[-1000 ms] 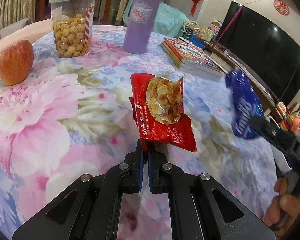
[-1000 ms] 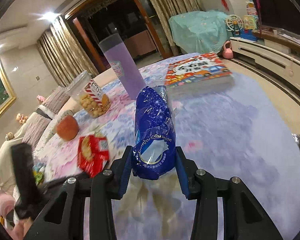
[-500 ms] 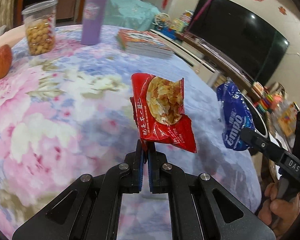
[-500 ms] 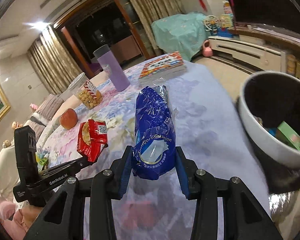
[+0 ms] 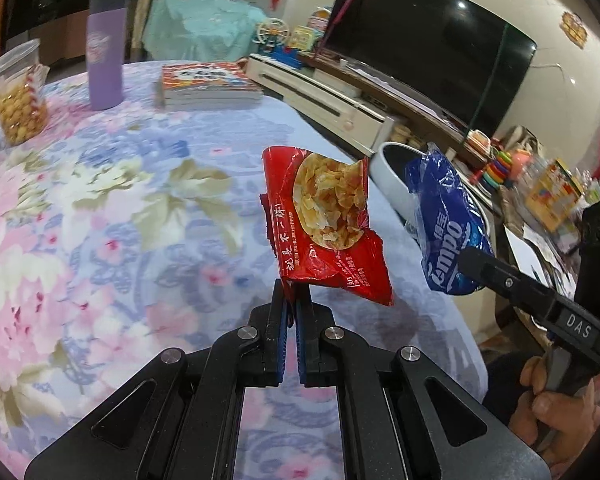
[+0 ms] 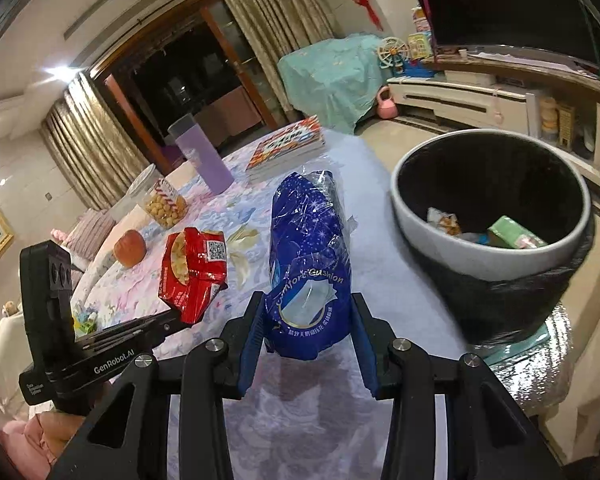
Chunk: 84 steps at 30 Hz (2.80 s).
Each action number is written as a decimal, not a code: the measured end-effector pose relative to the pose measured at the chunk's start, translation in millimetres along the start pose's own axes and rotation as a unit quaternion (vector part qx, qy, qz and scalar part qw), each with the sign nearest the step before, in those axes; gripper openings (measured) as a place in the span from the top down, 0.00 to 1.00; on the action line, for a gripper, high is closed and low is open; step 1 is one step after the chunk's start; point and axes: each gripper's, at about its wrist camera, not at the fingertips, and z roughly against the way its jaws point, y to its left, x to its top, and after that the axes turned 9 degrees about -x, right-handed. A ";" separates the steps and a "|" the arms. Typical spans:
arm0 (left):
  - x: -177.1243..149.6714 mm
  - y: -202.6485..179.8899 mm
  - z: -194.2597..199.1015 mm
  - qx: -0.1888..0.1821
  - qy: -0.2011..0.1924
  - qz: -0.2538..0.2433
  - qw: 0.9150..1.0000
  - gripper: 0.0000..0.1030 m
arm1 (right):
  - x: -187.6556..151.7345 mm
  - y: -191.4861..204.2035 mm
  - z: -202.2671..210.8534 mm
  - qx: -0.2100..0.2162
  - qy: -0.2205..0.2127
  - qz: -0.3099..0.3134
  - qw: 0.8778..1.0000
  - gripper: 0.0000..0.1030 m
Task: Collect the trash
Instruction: 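Carry the red chip bag and blue snack bag with both tools over the trash bin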
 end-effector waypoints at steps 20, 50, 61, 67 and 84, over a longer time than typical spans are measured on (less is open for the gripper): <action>20.4 -60.3 -35.5 -0.039 0.022 -0.055 0.997 0.97 | 8.6 -49.9 30.4 -0.038 -0.026 -0.034 0.998 0.59; 66.6 -116.3 -88.4 -0.047 0.039 -0.109 0.992 0.97 | 45.3 -110.0 30.2 -0.088 -0.029 -0.050 0.994 0.59; 76.7 -126.1 -105.2 -0.043 0.047 -0.120 0.991 0.97 | 57.9 -120.2 22.4 -0.096 -0.025 -0.047 0.994 0.59; 80.1 -131.2 -113.0 -0.039 0.050 -0.127 0.990 0.97 | 60.4 -123.0 18.5 -0.100 -0.021 -0.050 0.994 0.59; 87.7 -132.2 -124.8 -0.031 0.056 -0.130 0.989 0.97 | 66.6 -124.8 7.8 -0.104 -0.008 -0.049 0.993 0.59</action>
